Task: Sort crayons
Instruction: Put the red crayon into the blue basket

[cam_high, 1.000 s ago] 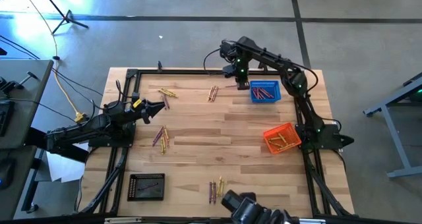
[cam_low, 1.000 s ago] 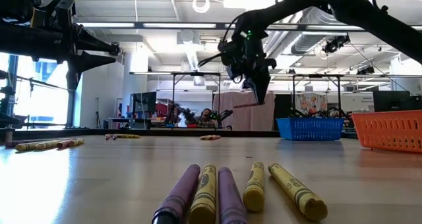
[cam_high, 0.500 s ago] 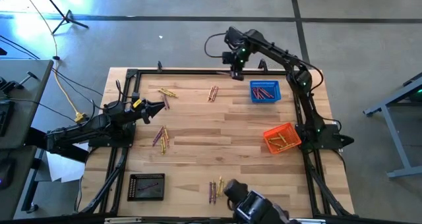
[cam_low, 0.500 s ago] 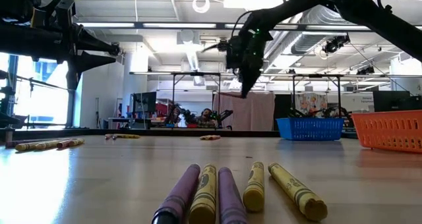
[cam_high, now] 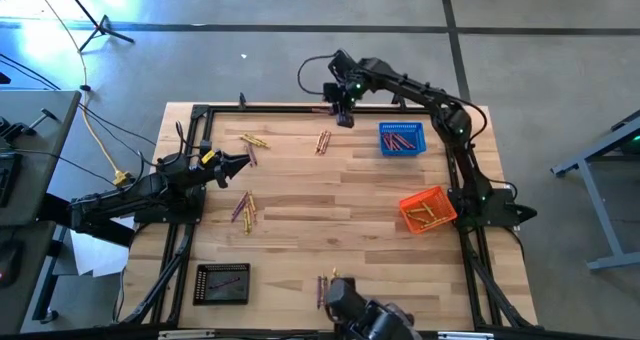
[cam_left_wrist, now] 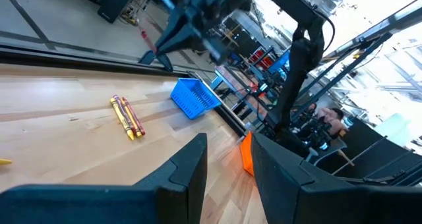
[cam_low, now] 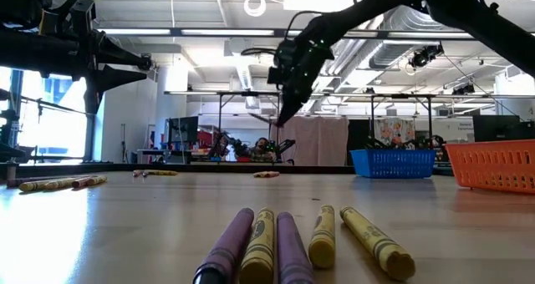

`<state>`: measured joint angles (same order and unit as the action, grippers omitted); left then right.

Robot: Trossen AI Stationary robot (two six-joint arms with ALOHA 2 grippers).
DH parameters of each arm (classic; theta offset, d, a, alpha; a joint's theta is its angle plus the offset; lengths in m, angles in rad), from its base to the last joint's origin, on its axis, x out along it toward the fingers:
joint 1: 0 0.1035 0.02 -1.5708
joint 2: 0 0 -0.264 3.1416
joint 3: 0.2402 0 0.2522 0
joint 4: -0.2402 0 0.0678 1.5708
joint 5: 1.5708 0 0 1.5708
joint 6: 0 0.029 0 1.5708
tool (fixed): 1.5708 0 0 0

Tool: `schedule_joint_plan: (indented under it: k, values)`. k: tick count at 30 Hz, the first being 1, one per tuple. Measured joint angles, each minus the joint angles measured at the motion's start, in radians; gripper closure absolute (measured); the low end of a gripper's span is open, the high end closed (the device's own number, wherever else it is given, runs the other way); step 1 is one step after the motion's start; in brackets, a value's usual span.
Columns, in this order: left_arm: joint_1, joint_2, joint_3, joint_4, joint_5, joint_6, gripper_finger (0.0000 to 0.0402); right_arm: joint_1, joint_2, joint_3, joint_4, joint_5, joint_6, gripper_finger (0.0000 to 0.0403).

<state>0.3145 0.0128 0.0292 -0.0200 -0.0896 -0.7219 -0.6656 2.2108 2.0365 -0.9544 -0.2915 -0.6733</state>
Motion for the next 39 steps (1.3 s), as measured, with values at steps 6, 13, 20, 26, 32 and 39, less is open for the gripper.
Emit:
schedule_joint_plan:
  k: [6,13,20,26,32,39]
  values:
    - [0.0,0.0,0.0,0.0,0.001,0.0,0.0296,-0.001,-0.105,-0.294,0.151,0.028,0.003,0.0402]
    - [0.0,0.0,0.0,0.0,0.001,0.0,0.0296,-0.002,-0.363,-0.707,0.414,0.073,0.028,0.0401]
    - [0.0,0.0,0.0,0.0,0.001,0.0,0.0296,0.001,-0.617,-1.026,0.564,0.213,0.093,0.0398]
    - [0.0,0.0,0.0,0.0,0.001,0.0,0.0296,-0.008,-0.755,-1.181,0.6,0.348,0.171,0.0397]
    - [0.0,0.0,0.0,0.0,0.0,0.0,0.0296,-0.009,-0.807,-1.271,0.592,0.453,0.179,0.0396]
    - [0.0,0.0,0.0,0.0,0.0,0.0,0.0296,-0.009,-0.843,-1.312,0.591,0.457,0.252,0.0396]
